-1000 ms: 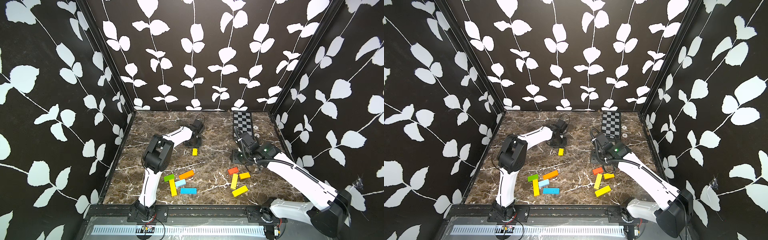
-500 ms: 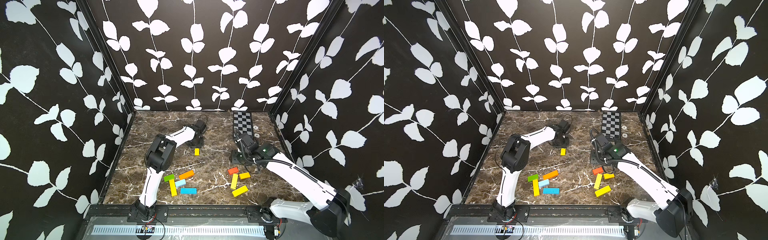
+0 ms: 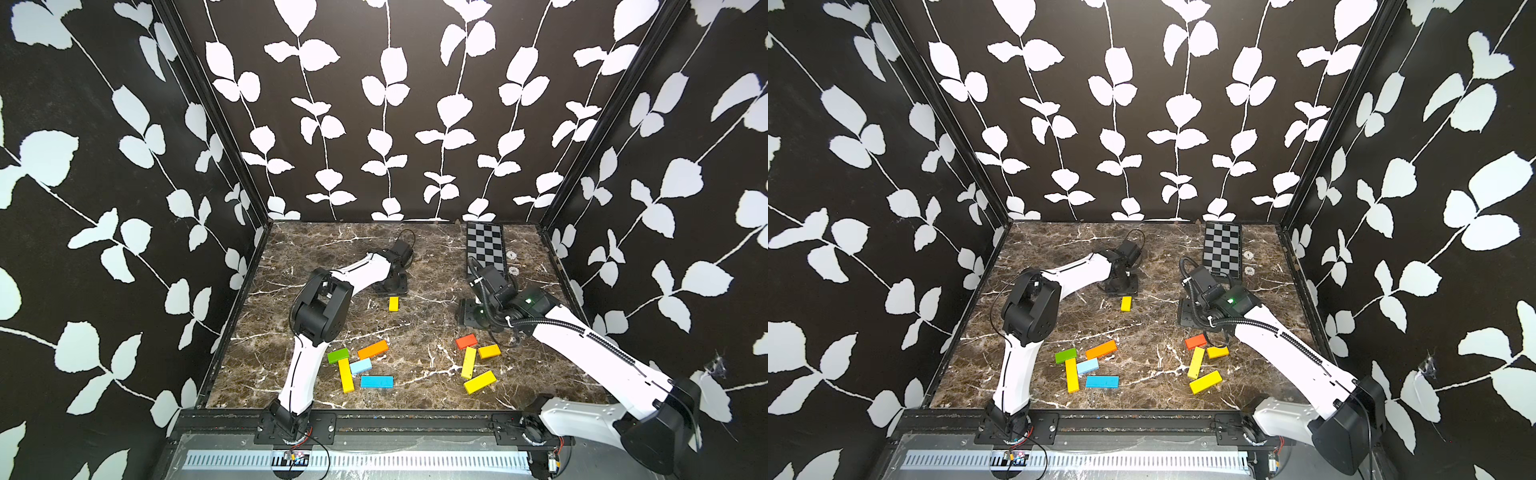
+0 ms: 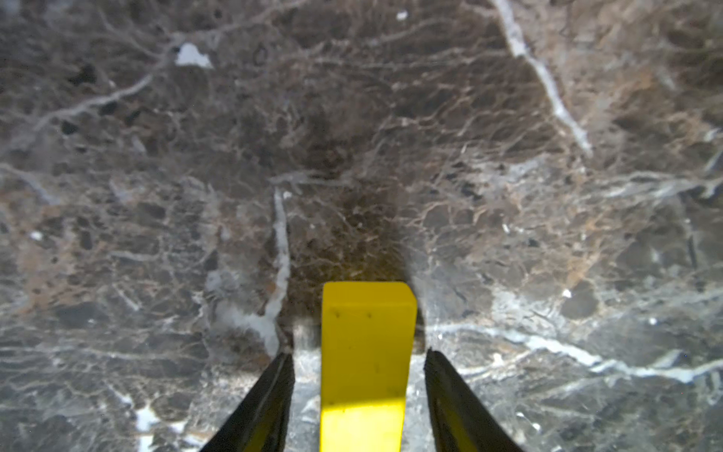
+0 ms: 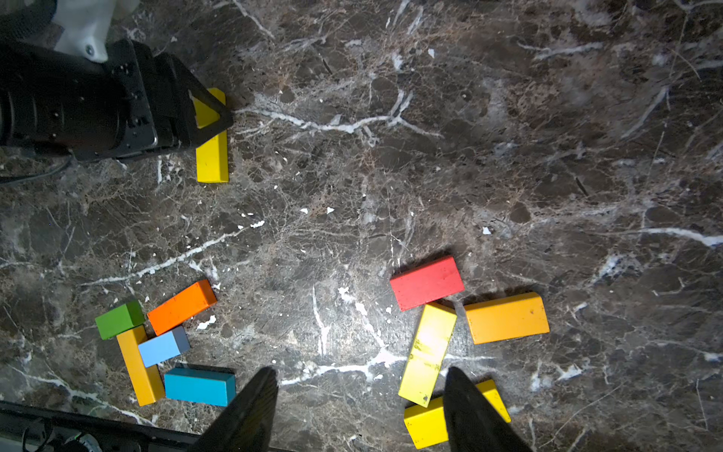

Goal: Assemble the letter h with building blocks
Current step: Place the building block at the center of the board.

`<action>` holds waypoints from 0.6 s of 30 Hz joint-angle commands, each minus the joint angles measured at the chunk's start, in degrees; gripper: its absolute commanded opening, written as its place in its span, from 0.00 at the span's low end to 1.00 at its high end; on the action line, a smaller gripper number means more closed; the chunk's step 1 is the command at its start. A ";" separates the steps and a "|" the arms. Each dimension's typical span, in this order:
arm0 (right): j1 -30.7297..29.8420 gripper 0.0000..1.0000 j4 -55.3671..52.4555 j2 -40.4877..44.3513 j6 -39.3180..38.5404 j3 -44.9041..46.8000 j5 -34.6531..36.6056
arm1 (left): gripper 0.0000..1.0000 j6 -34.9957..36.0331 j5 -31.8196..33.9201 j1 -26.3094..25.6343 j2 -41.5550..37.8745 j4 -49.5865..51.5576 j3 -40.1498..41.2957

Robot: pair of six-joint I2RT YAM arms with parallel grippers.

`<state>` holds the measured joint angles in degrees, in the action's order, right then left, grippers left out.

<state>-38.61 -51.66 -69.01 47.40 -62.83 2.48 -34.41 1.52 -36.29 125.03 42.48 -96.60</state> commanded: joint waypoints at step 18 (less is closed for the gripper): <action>-0.38 0.69 0.11 2.22 1.21 2.47 0.25 | 0.43 -1.53 1.93 -0.48 -2.44 1.40 1.41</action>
<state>-38.63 -51.53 -67.57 47.62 -61.17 2.46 -35.57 2.72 -36.34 124.99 42.50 -96.27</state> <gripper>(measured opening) 0.690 0.427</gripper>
